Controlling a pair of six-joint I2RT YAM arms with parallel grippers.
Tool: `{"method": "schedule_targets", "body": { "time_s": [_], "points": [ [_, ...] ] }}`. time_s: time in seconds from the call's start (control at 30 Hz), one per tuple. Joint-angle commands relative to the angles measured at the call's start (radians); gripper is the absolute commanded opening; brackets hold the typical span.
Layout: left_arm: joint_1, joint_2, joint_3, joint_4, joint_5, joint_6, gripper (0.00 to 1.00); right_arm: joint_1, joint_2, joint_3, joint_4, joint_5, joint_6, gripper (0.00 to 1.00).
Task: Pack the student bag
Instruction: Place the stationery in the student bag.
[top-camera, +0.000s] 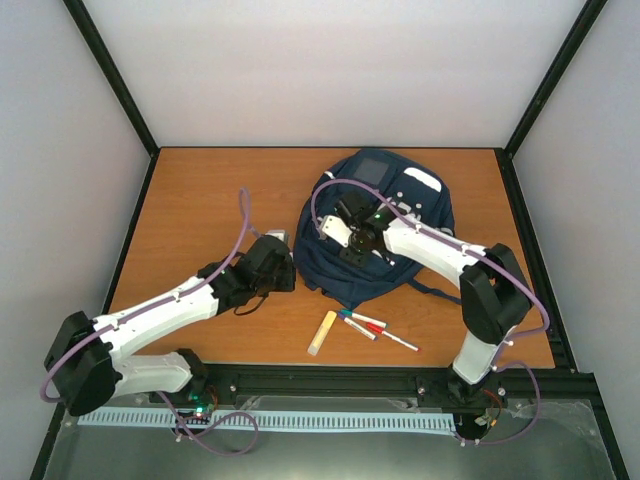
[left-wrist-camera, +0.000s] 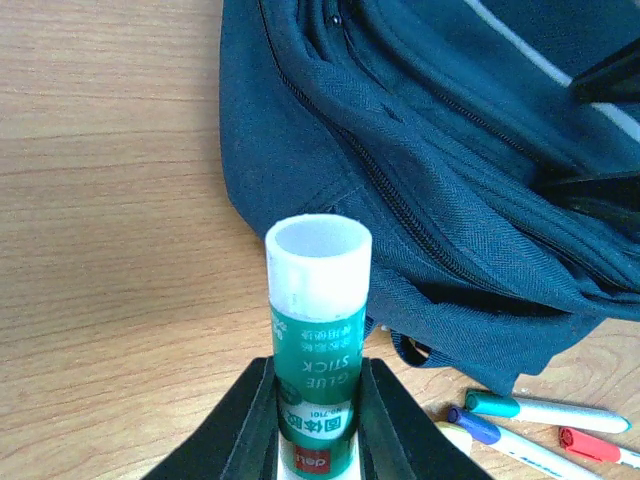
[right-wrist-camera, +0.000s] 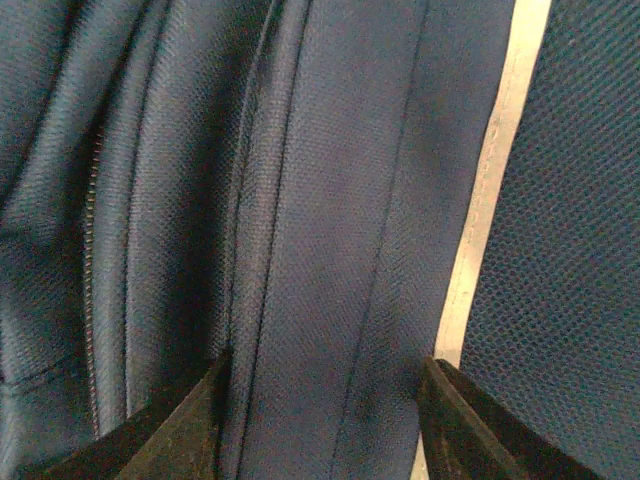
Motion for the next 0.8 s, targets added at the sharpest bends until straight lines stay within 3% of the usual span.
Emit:
{"method": "schedule_targets", "body": {
  "time_s": [0.0, 0.37, 0.57, 0.77],
  "points": [
    [0.006, -0.024, 0.017, 0.017, -0.024, -0.015, 0.01, 0.005, 0.019, 0.026, 0.011, 0.125, 0.036, 0.50],
    [0.005, -0.026, 0.042, 0.032, 0.010, -0.003, 0.01, -0.011, -0.065, 0.058, -0.001, 0.127, 0.074, 0.05],
    [0.006, 0.010, 0.154, 0.055, 0.085, 0.048, 0.01, -0.090, -0.103, 0.162, -0.067, -0.056, 0.138, 0.03],
    [0.006, 0.087, 0.213, 0.187, 0.239, 0.009, 0.01, -0.147, -0.151, 0.217, -0.094, -0.188, 0.159, 0.03]
  ]
}}
